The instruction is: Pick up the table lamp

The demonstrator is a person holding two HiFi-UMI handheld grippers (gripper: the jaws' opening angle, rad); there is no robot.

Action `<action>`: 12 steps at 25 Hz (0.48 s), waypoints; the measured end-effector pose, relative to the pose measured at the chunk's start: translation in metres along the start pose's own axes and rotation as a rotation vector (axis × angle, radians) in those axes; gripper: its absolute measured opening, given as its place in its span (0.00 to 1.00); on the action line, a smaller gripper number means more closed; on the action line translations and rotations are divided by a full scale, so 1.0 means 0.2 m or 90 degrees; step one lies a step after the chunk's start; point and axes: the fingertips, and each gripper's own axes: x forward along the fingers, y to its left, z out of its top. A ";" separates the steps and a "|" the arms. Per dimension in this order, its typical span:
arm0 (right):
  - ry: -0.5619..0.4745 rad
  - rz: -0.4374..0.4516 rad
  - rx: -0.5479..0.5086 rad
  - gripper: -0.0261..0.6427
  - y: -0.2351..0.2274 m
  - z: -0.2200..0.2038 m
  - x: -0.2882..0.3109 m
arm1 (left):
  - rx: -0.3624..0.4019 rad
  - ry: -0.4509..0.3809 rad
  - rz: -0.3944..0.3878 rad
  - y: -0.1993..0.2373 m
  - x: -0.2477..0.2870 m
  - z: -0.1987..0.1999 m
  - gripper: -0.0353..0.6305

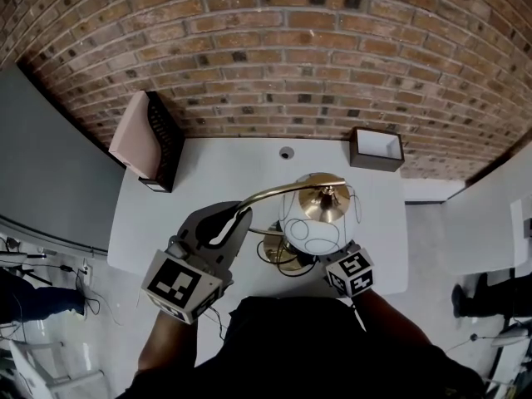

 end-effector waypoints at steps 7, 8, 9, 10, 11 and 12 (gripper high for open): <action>-0.005 -0.003 0.002 0.11 -0.01 0.01 0.00 | 0.008 -0.004 0.001 -0.01 0.00 0.01 0.11; -0.005 -0.004 0.002 0.11 -0.01 0.01 0.00 | 0.009 -0.004 0.000 -0.01 0.00 0.01 0.11; -0.006 -0.006 0.003 0.11 -0.01 0.01 0.00 | 0.009 -0.004 0.000 -0.01 0.00 0.01 0.11; -0.006 -0.007 0.003 0.11 -0.02 0.01 0.00 | 0.009 -0.005 0.000 -0.01 0.01 0.01 0.11; -0.006 -0.009 0.002 0.11 -0.02 0.01 0.00 | 0.008 -0.005 0.000 -0.01 0.01 0.01 0.11; -0.006 -0.011 0.001 0.11 -0.03 0.01 0.01 | 0.008 -0.006 0.001 -0.01 0.01 0.01 0.11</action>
